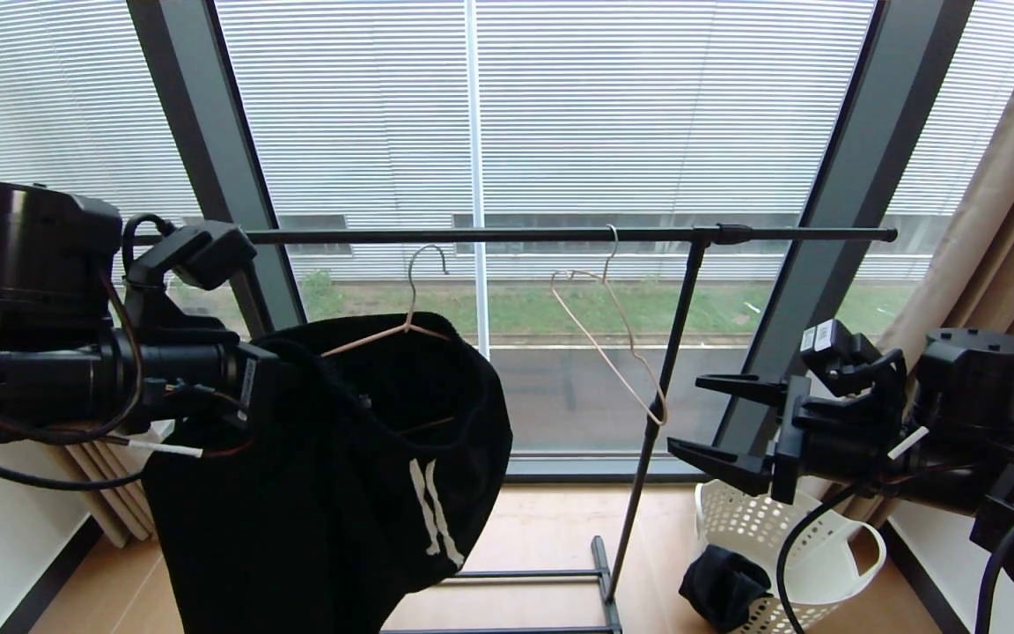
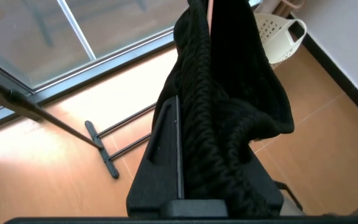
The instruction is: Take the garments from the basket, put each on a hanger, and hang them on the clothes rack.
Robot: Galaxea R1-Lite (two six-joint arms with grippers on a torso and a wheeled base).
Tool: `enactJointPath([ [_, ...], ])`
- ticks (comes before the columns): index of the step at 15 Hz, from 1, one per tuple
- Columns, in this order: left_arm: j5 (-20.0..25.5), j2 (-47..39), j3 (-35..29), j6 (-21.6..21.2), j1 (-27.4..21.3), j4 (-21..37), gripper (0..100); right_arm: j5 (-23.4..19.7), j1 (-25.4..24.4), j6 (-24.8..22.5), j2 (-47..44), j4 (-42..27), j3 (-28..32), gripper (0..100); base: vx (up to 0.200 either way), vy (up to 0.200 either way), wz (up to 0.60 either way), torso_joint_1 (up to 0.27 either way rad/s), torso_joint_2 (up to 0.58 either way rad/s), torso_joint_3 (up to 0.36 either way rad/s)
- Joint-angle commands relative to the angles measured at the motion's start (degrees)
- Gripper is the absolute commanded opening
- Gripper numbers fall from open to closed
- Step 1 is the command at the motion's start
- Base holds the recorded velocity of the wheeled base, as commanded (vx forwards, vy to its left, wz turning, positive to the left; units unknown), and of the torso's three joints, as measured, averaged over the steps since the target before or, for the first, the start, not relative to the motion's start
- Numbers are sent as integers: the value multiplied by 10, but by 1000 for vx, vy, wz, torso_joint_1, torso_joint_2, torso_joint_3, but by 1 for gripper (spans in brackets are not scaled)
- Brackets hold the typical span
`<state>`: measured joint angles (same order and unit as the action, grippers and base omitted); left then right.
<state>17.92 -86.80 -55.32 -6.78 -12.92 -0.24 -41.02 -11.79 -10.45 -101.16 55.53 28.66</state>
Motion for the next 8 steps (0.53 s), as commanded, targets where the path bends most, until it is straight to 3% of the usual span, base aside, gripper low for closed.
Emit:
enactJointPath([
  [1,-1,-51,-36,12,-3,-5,0,0,0,0,-4,0,1,100,0,0,0,0,0,0],
  [5,-2,-117,-108,20,-3,-20,0,0,0,0,-10,-1,3,100,0,0,0,0,0,0],
  [8,-19,-160,-155,52,-5,-20,0,1,0,0,-17,0,3,100,0,0,0,0,0,0],
])
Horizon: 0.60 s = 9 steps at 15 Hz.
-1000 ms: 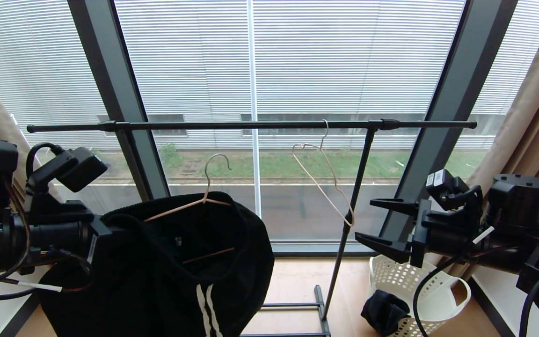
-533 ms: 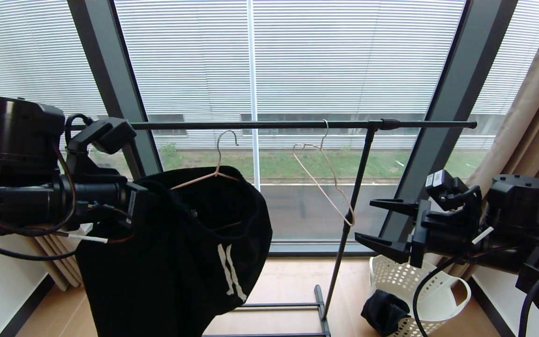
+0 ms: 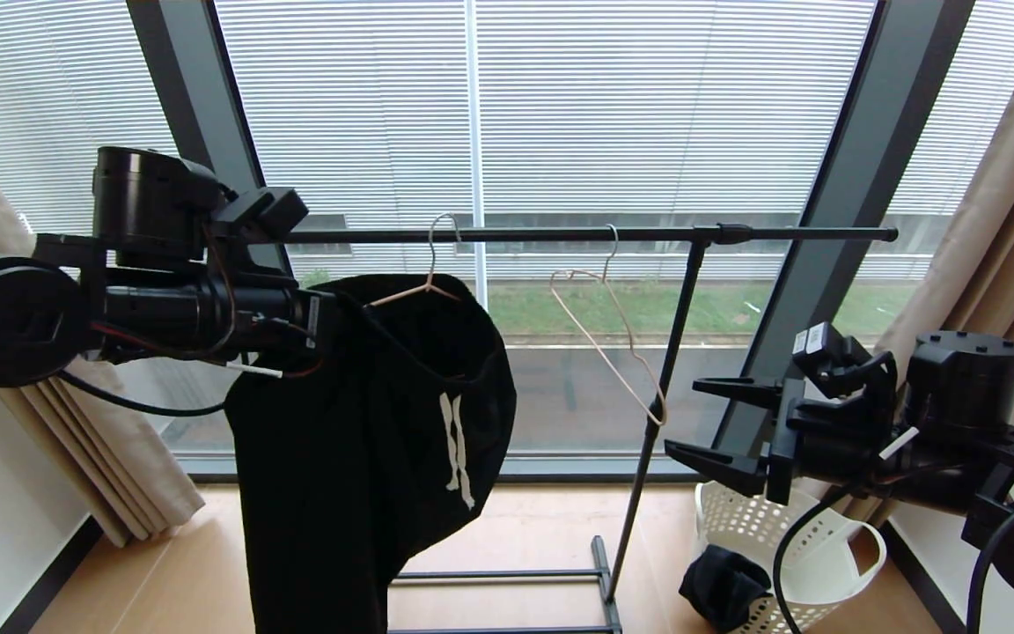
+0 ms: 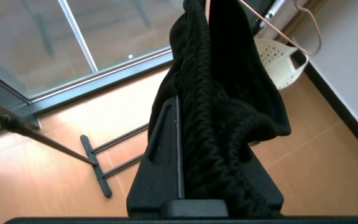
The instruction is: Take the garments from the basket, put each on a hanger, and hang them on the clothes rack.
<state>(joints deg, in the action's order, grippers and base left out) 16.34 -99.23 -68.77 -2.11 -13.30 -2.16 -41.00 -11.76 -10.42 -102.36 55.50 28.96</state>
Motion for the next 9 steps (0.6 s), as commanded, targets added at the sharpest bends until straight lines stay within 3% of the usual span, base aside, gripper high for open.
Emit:
enactJointPath([
  [1,-17,-58,-49,17,-5,0,0,0,0,0,-6,0,0,100,0,0,0,0,0,0],
  [9,-45,-148,-161,62,-13,-8,0,1,0,-1,-15,0,2,100,0,0,0,0,0,0],
])
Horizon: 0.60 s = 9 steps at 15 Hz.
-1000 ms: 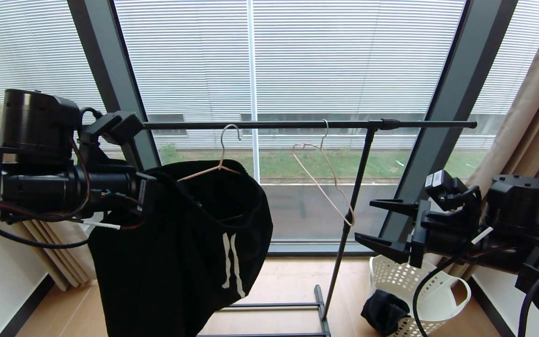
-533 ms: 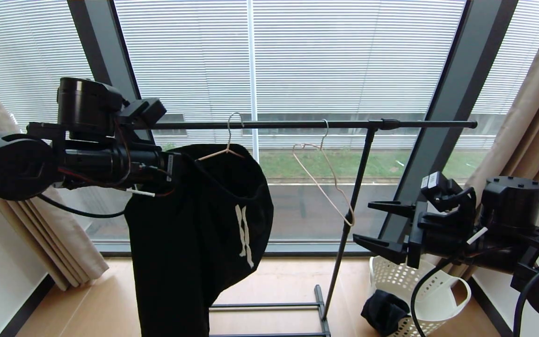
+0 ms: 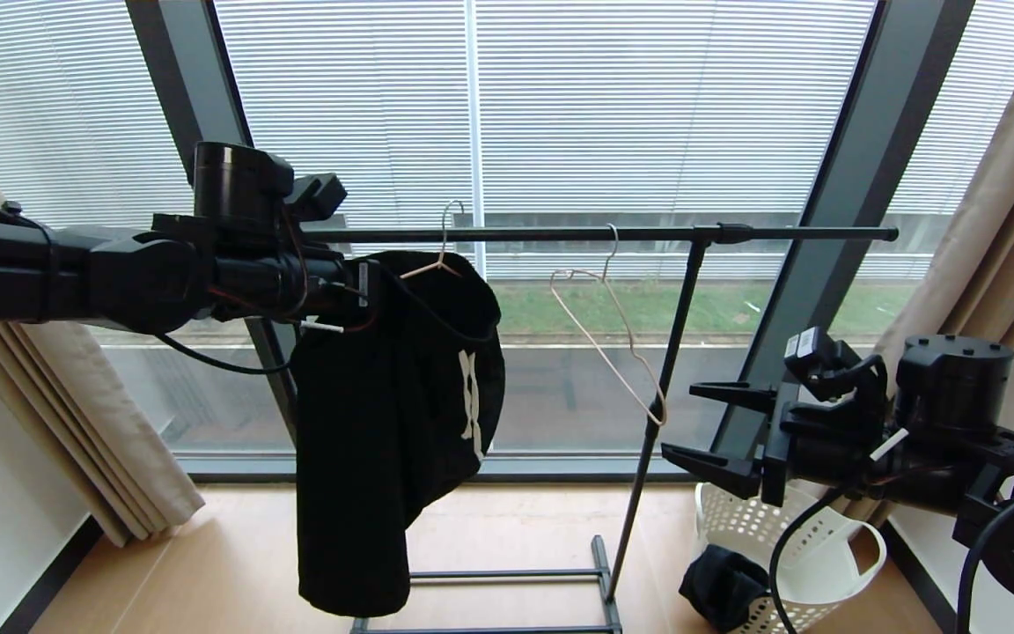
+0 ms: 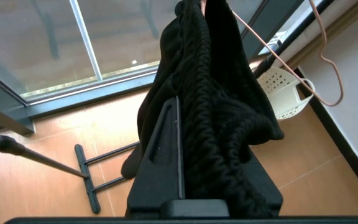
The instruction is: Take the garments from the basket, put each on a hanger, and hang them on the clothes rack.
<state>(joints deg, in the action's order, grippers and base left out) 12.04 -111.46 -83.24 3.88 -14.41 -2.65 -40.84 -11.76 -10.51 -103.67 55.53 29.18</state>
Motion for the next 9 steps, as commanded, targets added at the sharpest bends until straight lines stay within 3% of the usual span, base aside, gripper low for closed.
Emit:
enactJointPath([
  [1,-4,-33,-25,8,-4,-10,0,0,0,-1,-7,0,0,100,0,0,0,0,0,0],
  [9,-11,-82,-56,11,-11,-27,0,0,0,-5,-10,1,-3,100,0,0,0,0,0,0],
])
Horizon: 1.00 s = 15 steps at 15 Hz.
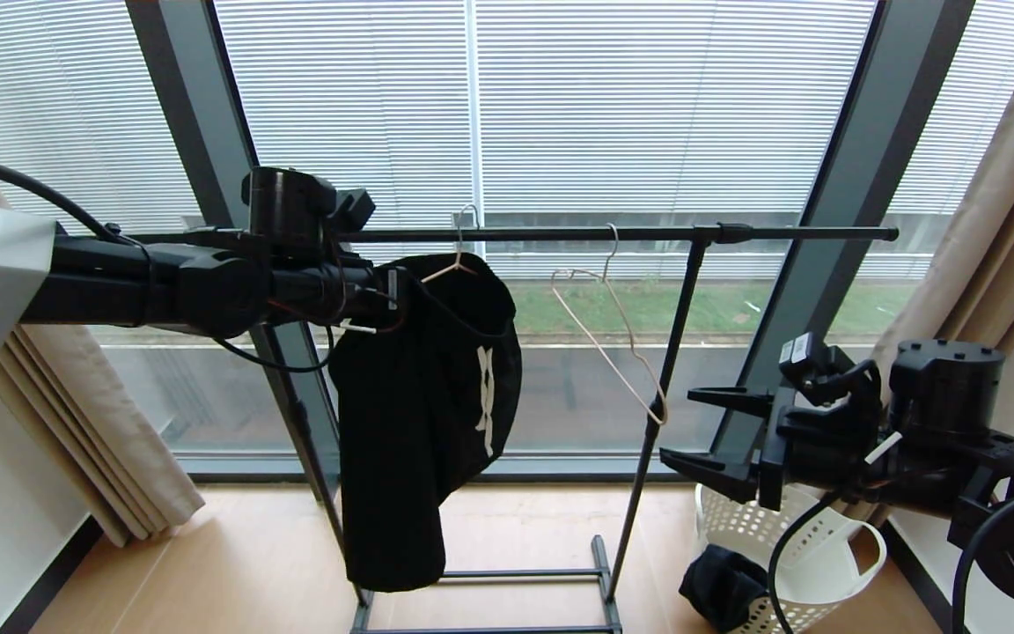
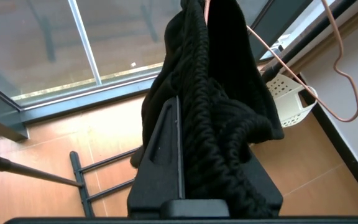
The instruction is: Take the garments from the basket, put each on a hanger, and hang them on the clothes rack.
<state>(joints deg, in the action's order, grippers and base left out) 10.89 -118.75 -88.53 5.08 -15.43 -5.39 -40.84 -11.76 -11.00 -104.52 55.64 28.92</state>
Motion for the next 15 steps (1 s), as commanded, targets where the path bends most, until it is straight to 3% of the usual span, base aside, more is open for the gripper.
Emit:
enactJointPath([
  [1,-2,-14,-7,6,-1,0,0,0,0,-2,-8,1,0,100,0,0,0,0,0,0],
  [12,-10,-18,2,14,-5,-20,0,0,0,-12,-15,1,0,100,0,0,0,0,0,0],
  [13,-17,-18,2,14,-5,-19,100,0,0,-12,-15,0,0,100,0,0,0,0,0,0],
  [15,-18,-18,5,13,-6,-15,100,0,0,-12,-15,0,0,100,0,0,0,0,0,0],
])
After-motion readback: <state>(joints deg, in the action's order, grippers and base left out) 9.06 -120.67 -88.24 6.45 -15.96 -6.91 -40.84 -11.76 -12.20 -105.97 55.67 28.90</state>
